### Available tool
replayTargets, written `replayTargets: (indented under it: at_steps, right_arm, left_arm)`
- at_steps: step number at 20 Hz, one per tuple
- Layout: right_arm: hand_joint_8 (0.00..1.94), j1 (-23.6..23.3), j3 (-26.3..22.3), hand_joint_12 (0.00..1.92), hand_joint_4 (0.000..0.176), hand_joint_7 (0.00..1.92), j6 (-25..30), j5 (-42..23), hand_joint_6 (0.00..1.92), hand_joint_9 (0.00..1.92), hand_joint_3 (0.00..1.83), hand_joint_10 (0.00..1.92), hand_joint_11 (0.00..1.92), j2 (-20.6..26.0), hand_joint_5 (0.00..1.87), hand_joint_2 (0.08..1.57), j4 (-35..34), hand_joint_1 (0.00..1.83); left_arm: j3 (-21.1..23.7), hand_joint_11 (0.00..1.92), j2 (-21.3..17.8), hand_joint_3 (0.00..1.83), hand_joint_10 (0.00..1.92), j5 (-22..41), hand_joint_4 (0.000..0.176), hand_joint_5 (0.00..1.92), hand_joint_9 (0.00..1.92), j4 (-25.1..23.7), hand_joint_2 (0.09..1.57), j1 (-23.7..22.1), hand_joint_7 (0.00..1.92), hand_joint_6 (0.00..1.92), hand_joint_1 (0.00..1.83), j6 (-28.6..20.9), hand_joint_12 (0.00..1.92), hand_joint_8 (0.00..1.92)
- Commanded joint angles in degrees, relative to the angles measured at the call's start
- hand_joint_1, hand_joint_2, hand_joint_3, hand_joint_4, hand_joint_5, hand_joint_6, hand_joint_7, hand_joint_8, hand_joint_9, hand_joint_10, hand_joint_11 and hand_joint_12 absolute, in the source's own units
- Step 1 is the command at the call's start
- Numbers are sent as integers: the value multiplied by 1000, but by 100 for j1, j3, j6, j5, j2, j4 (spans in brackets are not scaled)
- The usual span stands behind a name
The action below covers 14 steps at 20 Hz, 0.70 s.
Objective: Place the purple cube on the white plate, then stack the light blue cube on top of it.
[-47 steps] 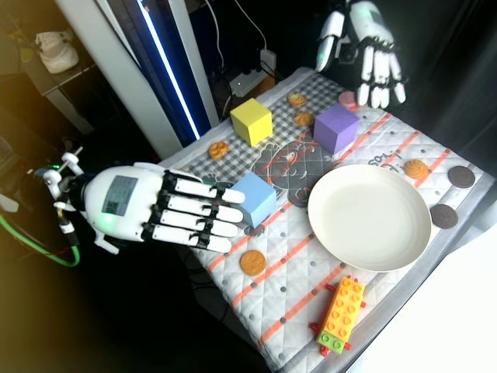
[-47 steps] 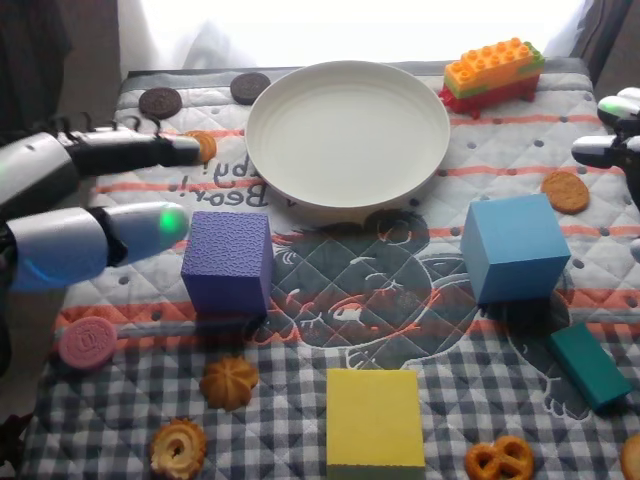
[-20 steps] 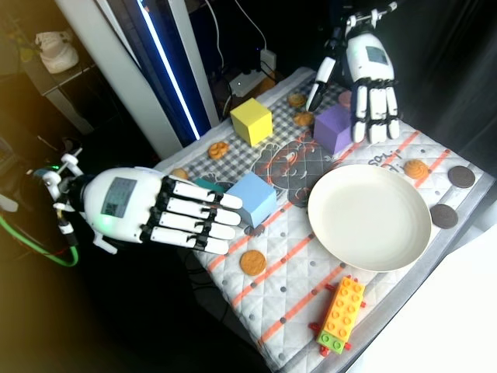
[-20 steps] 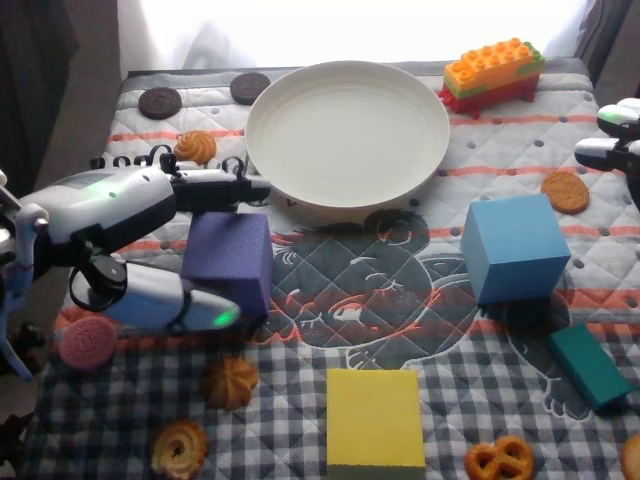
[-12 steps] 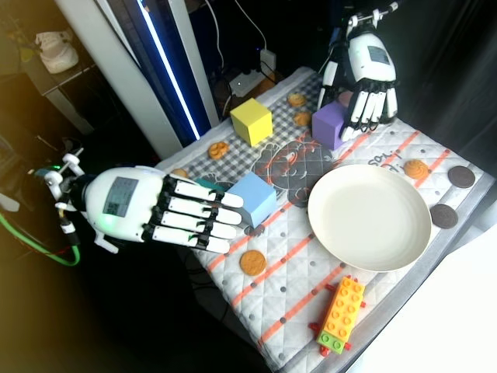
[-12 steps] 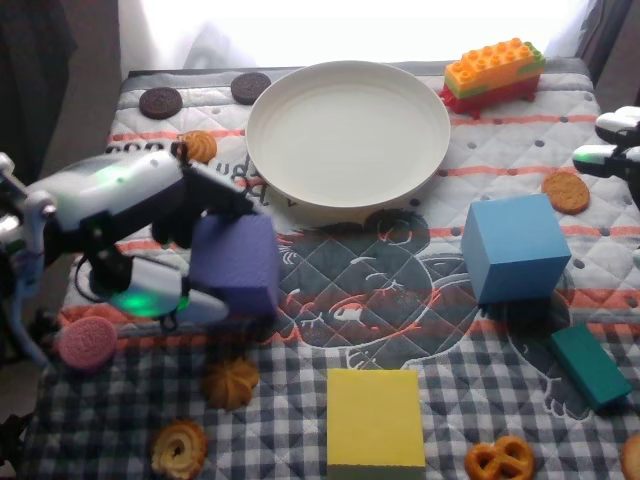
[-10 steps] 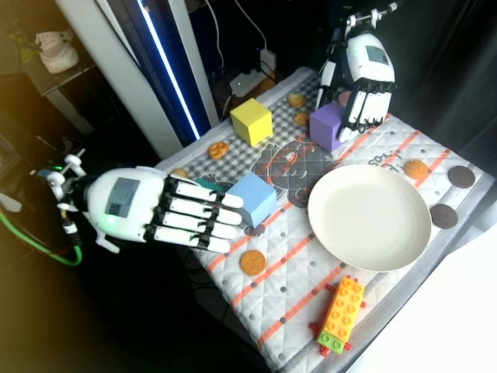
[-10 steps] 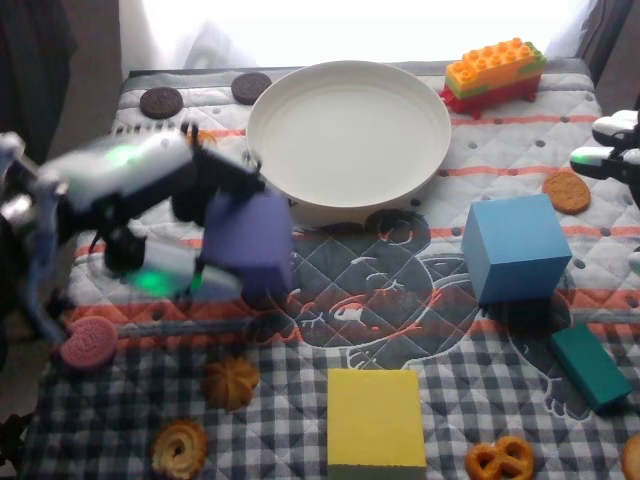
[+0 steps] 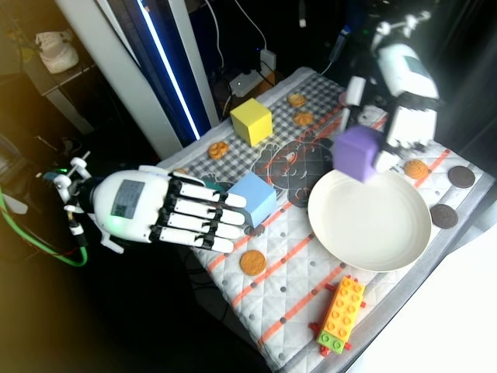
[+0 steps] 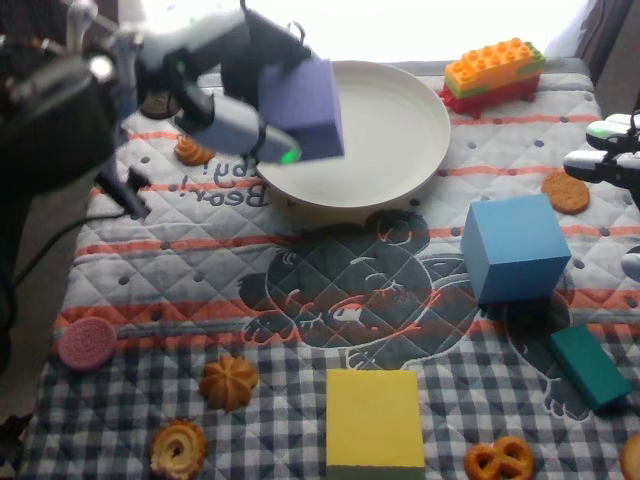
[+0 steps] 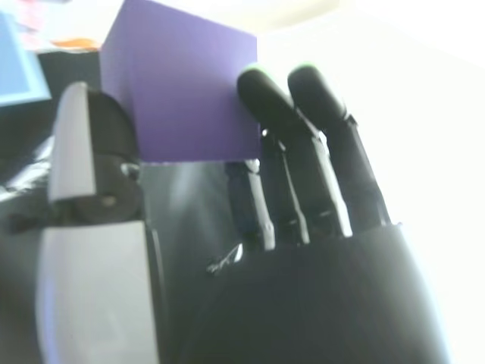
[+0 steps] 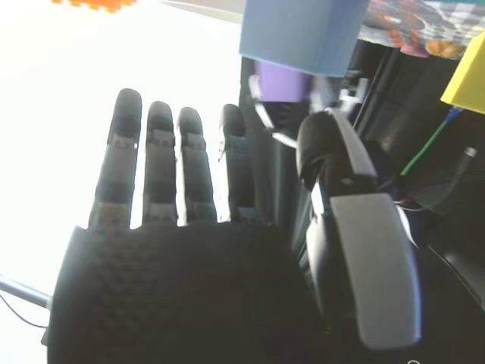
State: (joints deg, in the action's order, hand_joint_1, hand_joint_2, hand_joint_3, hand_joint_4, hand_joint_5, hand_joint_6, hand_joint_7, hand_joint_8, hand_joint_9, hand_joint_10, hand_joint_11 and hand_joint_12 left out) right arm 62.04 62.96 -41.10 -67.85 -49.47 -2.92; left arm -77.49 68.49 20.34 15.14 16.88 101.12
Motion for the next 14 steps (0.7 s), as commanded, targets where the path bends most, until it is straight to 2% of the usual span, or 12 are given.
replayTargets:
  at_steps: [1, 2, 3, 4, 6, 8, 9, 10, 11, 12, 13, 14]
  right_arm:
    - [4, -87, 41, 473, 51, 201, 2, -675, 4, 210, 0, 7, 108, -19, 302, 1328, -117, 518]
    - [2, -110, 62, 475, 49, 198, 2, -675, 3, 206, 0, 4, 105, -51, 303, 1328, -104, 541]
    - [0, -119, 74, 480, 51, 194, 2, -675, 1, 208, 0, 4, 109, -71, 300, 1333, -96, 554]
    - [0, -124, 96, 522, 52, 201, 2, -675, 0, 229, 0, 0, 114, -102, 301, 1332, -89, 565]
    - [0, -175, 123, 551, 60, 199, 2, -674, 0, 257, 0, 7, 156, -141, 294, 1327, -45, 530]
    - [0, -231, 140, 504, 53, 208, 2, -660, 0, 236, 0, 0, 136, -169, 305, 1325, -11, 512]
    - [0, -243, 155, 492, 50, 209, 3, -650, 0, 232, 1, 0, 130, -188, 307, 1327, -2, 509]
    - [0, -245, 160, 451, 55, 203, 3, -645, 0, 220, 0, 0, 135, -196, 297, 1332, 0, 503]
    - [1, -245, 160, 451, 58, 203, 3, -643, 0, 233, 0, 6, 159, -197, 294, 1331, 3, 498]
    - [1, -244, 159, 448, 57, 203, 5, -639, 3, 233, 0, 5, 160, -197, 301, 1325, 6, 493]
    - [0, -244, 158, 442, 65, 201, 5, -637, 3, 227, 0, 2, 149, -200, 301, 1321, 6, 494]
    - [1, -244, 158, 449, 72, 203, 5, -637, 3, 237, 0, 6, 169, -202, 303, 1317, 6, 491]
  left_arm:
    - [-169, 536, 97, 0, 1164, 304, 0, 1095, 734, 51, 1141, -138, 826, 558, 1254, 1, 1481, 1421]
    - [-435, 537, 282, 0, 1217, 142, 0, 1088, 718, 108, 1151, -238, 798, 558, 1250, 7, 1520, 1460]
    - [-587, 490, 402, 1, 1421, 24, 0, 1025, 633, 181, 1178, -297, 747, 638, 1237, 56, 1672, 1545]
    - [-803, 459, 588, 0, 1447, -133, 0, 1002, 599, 304, 1187, -381, 730, 676, 1232, 222, 1663, 1569]
    - [-944, 405, 779, 1, 1375, -343, 0, 951, 606, 692, 1199, -471, 731, 755, 1228, 994, 1616, 1580]
    - [-953, 326, 889, 1, 1483, -443, 0, 923, 574, 938, 1216, -513, 684, 823, 1215, 1606, 1624, 1631]
    - [-944, 332, 940, 4, 1676, -459, 0, 949, 501, 956, 1144, -505, 512, 969, 1134, 1773, 1819, 1517]
    - [-938, 302, 964, 4, 1494, -459, 0, 901, 524, 956, 1201, -490, 674, 901, 1197, 1831, 1719, 1589]
    - [-934, 335, 991, 0, 1432, -462, 0, 910, 486, 956, 1159, -471, 570, 1043, 1085, 1900, 1679, 1283]
    - [-929, 333, 1013, 0, 1389, -474, 52, 896, 443, 1080, 1155, -445, 564, 1098, 1041, 2094, 1705, 1056]
    - [-926, 255, 1018, 0, 1391, -474, 65, 706, 382, 1186, 1106, -432, 524, 458, 1007, 2255, 1741, 899]
    - [-926, 155, 1022, 0, 1287, -475, 90, 623, 350, 1309, 1090, -418, 542, 148, 962, 2435, 1702, 709]
